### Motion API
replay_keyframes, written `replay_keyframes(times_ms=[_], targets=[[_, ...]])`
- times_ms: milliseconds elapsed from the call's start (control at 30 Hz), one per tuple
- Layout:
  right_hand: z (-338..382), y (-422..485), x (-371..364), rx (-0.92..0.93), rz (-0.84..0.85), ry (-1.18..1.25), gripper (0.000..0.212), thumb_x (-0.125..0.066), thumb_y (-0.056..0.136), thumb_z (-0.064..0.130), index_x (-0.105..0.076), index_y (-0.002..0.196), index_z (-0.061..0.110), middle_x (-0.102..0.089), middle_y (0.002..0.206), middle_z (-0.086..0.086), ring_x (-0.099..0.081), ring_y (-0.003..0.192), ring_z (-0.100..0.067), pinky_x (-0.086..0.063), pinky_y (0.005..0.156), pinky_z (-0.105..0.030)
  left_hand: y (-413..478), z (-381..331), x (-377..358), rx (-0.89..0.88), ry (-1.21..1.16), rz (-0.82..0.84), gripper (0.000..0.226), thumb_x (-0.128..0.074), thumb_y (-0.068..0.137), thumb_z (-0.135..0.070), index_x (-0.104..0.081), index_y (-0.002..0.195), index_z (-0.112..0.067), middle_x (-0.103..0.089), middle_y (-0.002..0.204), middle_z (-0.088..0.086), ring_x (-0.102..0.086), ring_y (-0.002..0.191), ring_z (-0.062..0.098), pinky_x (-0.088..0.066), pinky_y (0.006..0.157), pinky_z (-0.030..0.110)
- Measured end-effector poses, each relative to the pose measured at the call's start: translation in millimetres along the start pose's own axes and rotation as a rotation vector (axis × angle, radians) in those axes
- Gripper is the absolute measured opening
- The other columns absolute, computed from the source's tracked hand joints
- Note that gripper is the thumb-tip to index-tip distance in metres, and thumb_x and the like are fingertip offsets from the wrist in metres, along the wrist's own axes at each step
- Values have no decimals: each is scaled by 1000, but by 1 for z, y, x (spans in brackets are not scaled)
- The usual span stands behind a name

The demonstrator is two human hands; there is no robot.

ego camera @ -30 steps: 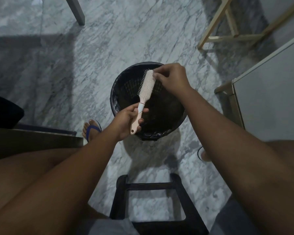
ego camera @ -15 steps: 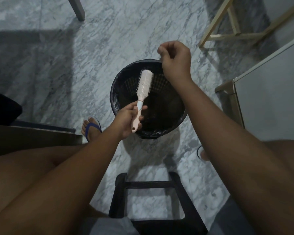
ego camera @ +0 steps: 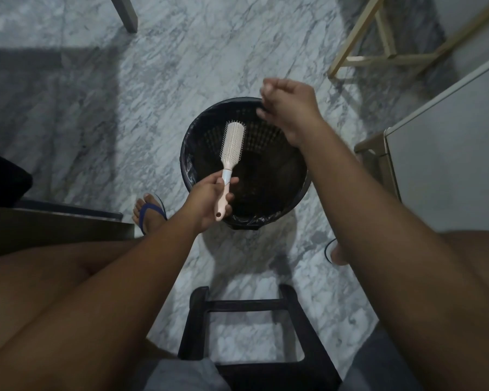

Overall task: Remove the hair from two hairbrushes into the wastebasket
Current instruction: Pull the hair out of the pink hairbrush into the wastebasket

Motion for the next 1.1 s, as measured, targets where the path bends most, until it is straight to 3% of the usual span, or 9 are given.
replay_keyframes(times_ms=[133, 233, 467, 533, 667, 733, 867, 1000, 1100], targets=[[-38, -1, 8, 114, -93, -621, 30, -62, 93, 19, -65, 122, 12, -70, 111, -5, -66, 97, -16, -52, 100, -35, -2, -5, -6, -7, -22, 57, 31, -34, 105, -11, -57, 123, -20, -66, 116, 3, -51, 59, 12, -42, 49, 25], [-47, -11, -5, 246, 5, -792, 55, -77, 83, 32, -61, 132, 13, -68, 119, -7, -67, 103, -16, -50, 100, -29, -3, -5, -12, -4, -38, 115, 32, -35, 104, -9, -58, 122, -22, -66, 114, 3, -50, 60, 13, -42, 51, 26], [-50, -14, -11, 391, -50, -893, 12, -71, 87, 19, -77, 94, 11, -76, 92, -5, -70, 88, -17, -54, 86, -28, 1, -3, -12, -23, -47, 141, 35, -36, 104, -9, -53, 135, -15, -67, 114, 4, -51, 60, 14, -43, 50, 26], [-45, -15, -10, 433, -77, -849, 11, -68, 89, 17, -76, 91, 10, -75, 89, -4, -69, 85, -17, -55, 84, -31, 3, -1, -11, -14, -66, 111, 35, -35, 105, -10, -51, 135, -13, -66, 114, 5, -50, 59, 13, -42, 48, 25], [-17, -21, -2, 544, -209, -625, 12, -63, 92, 14, -74, 90, 8, -73, 81, 0, -67, 75, -11, -51, 72, -17, 5, 0, -4, 0, -118, 71, 36, -35, 105, -12, -48, 138, -10, -65, 115, 4, -50, 59, 12, -41, 47, 24], [-12, -16, 9, 531, -259, -525, 16, -58, 94, 10, -73, 96, 7, -74, 83, -3, -68, 73, -11, -55, 72, -17, 4, -3, -3, -1, -133, 77, 36, -35, 105, -12, -49, 138, -12, -65, 116, 4, -50, 61, 13, -42, 48, 25], [-42, -1, 11, 243, -105, -681, 35, -53, 96, 11, -61, 129, 4, -72, 104, -11, -68, 94, -20, -54, 96, -33, 2, -9, -11, -5, -140, 126, 36, -36, 104, -11, -49, 137, -12, -64, 115, 3, -50, 62, 13, -42, 49, 25], [-47, -10, -10, 249, 69, -851, 100, -76, 74, 58, -29, 153, 18, -48, 142, -12, -50, 128, -24, -40, 109, -35, -2, -11, -20, -15, -94, 170, 32, -36, 104, -10, -56, 128, -18, -63, 116, 3, -49, 65, 14, -39, 51, 26], [-42, -8, -22, 284, 82, -954, 105, -83, 64, 59, -34, 149, 23, -39, 146, -12, -39, 136, -25, -36, 108, -34, -1, -8, -24, -19, -47, 196, 33, -38, 104, -11, -56, 131, -17, -63, 118, 5, -51, 66, 15, -41, 52, 28]])
Point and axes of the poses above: each hand's wrist, its own y-axis towards the middle knuckle, its own x-axis out of the back of the hand, z = x × y, the point moved 6 cm from there along y, towards the middle knuckle
